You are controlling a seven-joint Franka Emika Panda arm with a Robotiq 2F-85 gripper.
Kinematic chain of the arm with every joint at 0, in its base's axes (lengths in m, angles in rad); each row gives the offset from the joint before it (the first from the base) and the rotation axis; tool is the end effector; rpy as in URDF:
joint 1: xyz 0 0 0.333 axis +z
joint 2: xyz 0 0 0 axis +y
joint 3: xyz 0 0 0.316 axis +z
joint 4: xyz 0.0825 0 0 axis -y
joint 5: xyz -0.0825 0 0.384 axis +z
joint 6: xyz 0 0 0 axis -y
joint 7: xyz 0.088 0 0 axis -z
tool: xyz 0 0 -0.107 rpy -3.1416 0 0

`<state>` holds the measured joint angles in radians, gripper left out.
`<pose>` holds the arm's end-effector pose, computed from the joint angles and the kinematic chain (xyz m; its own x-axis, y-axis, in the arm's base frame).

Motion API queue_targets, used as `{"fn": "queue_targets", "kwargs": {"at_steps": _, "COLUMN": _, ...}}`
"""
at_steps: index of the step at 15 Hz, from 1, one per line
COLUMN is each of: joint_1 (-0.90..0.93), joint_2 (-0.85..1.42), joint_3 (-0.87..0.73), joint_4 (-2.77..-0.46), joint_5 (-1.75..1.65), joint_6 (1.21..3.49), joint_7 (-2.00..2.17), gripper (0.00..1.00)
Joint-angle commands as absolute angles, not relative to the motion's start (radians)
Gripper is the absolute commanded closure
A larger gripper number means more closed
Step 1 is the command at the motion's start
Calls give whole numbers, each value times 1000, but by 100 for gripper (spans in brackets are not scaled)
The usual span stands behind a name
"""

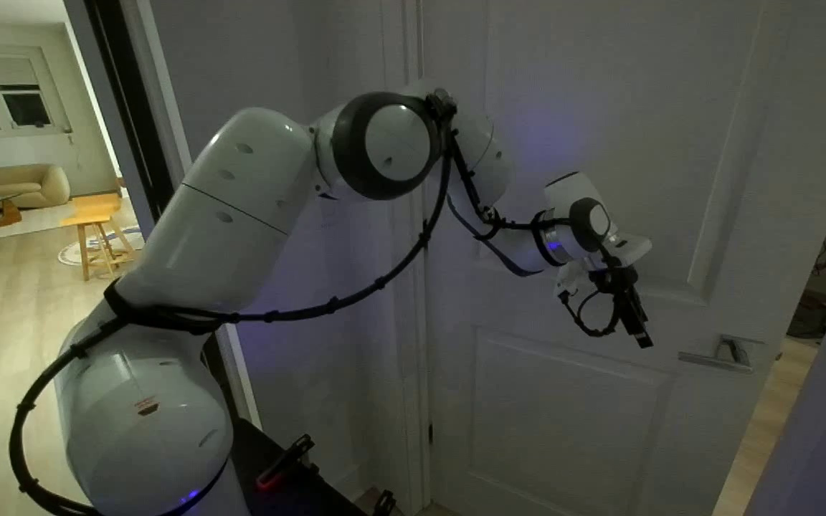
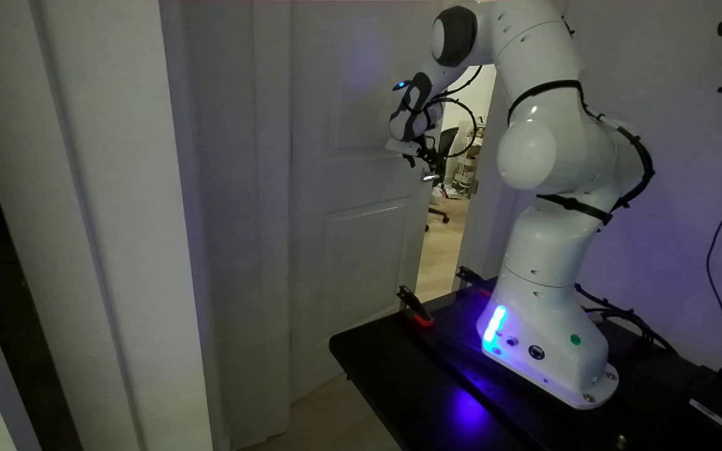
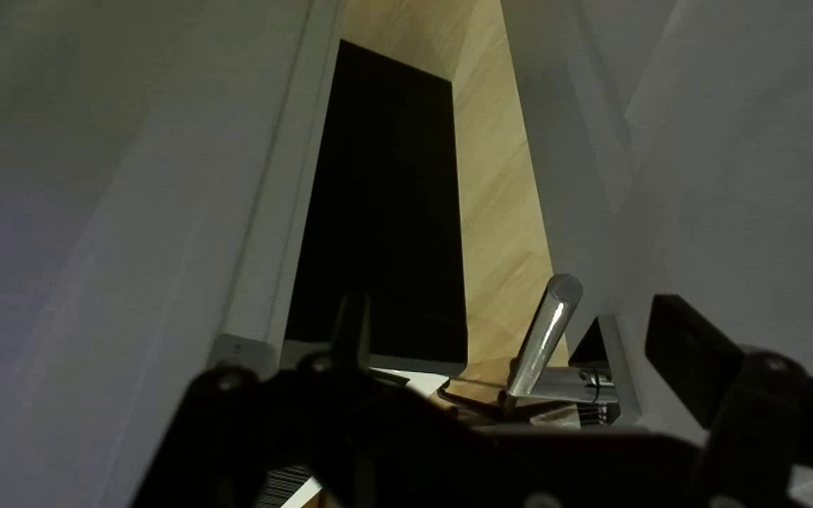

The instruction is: Close the door

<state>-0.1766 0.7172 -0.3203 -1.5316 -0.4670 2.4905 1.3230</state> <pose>0.6650 -0.3087 0.2767 0.1681 -0.8198 0.5475 -0.9816 -0.1902 0.0166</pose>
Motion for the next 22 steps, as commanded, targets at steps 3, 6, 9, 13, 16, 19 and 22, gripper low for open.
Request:
{"fn": "queue_targets", "kwargs": {"at_steps": 3, "joint_1": -166, "joint_2": 934, "joint_3": -395, "joint_4": -1251, "joint_5": -365, "joint_6": 2406, "joint_7": 1316, "gripper": 0}}
{"fn": "queue_targets", "kwargs": {"at_steps": 6, "joint_1": -175, "joint_2": 1010, "joint_3": -424, "joint_4": -1149, "joint_5": -339, "joint_6": 2386, "joint_7": 1325, "gripper": 0}}
{"fn": "queue_targets", "kwargs": {"at_steps": 9, "joint_1": -193, "joint_2": 1064, "joint_3": -437, "joint_4": -1062, "joint_5": -314, "joint_6": 2372, "joint_7": 1317, "gripper": 0}}
{"fn": "queue_targets", "kwargs": {"at_steps": 13, "joint_1": -221, "joint_2": 1119, "joint_3": -444, "joint_4": -972, "joint_5": -294, "joint_6": 2351, "joint_7": 1319, "gripper": 0}}
{"fn": "queue_targets", "kwargs": {"at_steps": 16, "joint_1": -245, "joint_2": 1150, "joint_3": -431, "joint_4": -921, "joint_5": -307, "joint_6": 2331, "joint_7": 1329, "gripper": 0}}
{"fn": "queue_targets", "kwargs": {"at_steps": 19, "joint_1": -277, "joint_2": 1181, "joint_3": -408, "joint_4": -876, "joint_5": -295, "joint_6": 2300, "joint_7": 1306, "gripper": 0}}
{"fn": "queue_targets", "kwargs": {"at_steps": 22, "joint_1": -302, "joint_2": 1226, "joint_3": -401, "joint_4": -817, "joint_5": -261, "joint_6": 2247, "joint_7": 1281, "gripper": 0}}
